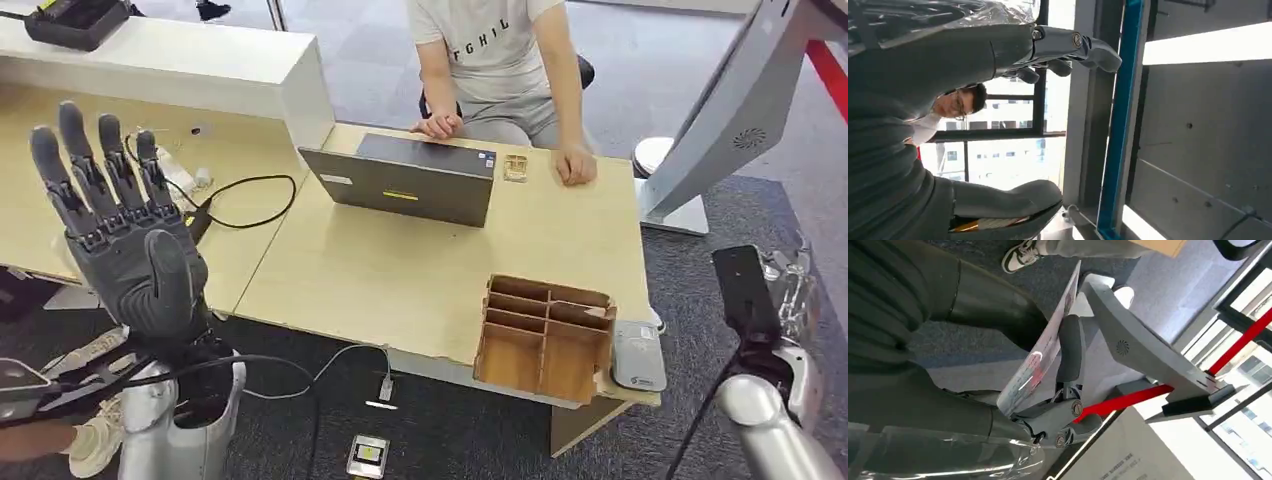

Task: Pass the card to the sensor for recognition and then transmit it.

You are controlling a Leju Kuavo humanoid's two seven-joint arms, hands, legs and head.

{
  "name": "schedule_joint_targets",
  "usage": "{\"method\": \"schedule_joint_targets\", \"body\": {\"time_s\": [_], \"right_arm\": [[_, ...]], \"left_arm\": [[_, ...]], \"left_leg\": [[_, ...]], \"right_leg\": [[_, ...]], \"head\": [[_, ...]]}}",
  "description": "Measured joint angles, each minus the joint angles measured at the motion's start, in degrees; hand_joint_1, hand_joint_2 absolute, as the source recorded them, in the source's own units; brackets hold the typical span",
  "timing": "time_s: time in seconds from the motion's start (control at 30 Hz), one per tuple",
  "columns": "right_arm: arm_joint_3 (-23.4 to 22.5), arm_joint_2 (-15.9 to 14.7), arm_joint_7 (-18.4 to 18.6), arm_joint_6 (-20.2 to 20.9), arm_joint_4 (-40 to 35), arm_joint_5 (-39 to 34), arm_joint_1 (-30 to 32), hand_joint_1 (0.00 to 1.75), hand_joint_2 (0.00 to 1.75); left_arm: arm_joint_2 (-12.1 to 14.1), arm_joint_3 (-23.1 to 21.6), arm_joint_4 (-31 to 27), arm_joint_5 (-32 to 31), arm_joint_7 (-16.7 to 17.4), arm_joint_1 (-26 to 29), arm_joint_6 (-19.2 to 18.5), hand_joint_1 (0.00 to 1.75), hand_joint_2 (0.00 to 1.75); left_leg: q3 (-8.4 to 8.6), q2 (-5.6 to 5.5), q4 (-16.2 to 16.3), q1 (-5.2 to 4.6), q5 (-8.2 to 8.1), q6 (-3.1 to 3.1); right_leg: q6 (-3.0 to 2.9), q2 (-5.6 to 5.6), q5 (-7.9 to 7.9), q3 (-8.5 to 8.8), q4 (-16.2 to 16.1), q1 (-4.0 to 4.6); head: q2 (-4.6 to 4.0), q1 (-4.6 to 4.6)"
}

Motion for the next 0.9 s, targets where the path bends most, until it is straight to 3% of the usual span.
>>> {"method": "schedule_joint_targets", "body": {"time_s": [0.57,0.9], "right_arm": [[-0.9,-0.3,-4.8,0.9,-5.4,-5.2,10.4,1.75,1.75],[-0.6,-0.1,-2.7,0.8,-8.2,-5.3,13.7,1.75,1.75]], "left_arm": [[3.2,-0.9,-4.3,-0.4,0.0,2.3,5.5,0.00,1.75],[5.2,-2.9,-5.1,-0.4,0.0,2.1,8.2,0.00,1.75]], "left_leg": [[-0.02,0.00,0.0,0.00,0.00,0.00],[0.00,0.01,0.0,-0.01,0.00,0.01]], "right_leg": [[0.00,0.00,0.00,0.01,0.0,0.00],[0.00,0.00,0.00,0.01,0.0,0.00]], "head": [[0.00,-0.02],[0.00,0.00]]}}
